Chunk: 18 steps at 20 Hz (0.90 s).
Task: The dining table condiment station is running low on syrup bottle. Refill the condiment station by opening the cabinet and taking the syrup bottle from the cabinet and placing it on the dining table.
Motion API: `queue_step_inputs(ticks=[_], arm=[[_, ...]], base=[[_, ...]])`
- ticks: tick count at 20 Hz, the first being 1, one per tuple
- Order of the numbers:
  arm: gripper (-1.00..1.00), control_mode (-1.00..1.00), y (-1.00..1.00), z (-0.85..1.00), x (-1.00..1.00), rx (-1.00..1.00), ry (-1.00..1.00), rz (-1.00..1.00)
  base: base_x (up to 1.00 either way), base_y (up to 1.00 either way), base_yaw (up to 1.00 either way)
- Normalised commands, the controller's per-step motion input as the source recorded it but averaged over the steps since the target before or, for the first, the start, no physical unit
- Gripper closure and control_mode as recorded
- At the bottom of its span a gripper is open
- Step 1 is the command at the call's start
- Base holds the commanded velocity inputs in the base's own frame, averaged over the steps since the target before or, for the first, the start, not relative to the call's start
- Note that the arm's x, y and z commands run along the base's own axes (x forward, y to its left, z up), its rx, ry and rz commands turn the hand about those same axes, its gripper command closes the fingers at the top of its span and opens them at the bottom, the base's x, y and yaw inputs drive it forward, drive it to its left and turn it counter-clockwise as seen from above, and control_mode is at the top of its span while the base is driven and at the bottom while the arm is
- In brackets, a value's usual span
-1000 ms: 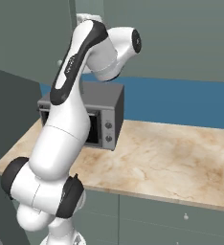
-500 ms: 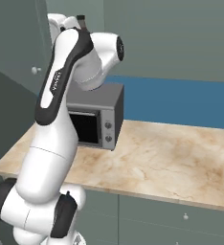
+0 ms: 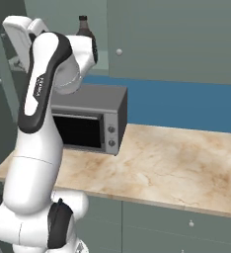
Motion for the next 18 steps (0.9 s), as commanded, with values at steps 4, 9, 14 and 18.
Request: queue_step_inputs(ticks=[4, 9, 14, 18], arm=[[-1.00, -1.00, 1.00, 0.00, -0.59, 0.00, -0.11, 0.30], [-1.00, -1.00, 1.00, 0.00, -0.58, 0.00, -0.13, 0.28], [-1.00, -1.00, 1.00, 0.00, -0.29, -0.02, -0.15, 0.19], [-1.00, -1.00, 1.00, 0.00, 0.00, -0.12, -0.13, 0.03]], base=[[0.00, 0.00, 0.00], [0.00, 0.00, 0.00], [0.00, 0.00, 0.00], [0.00, 0.00, 0.00]])
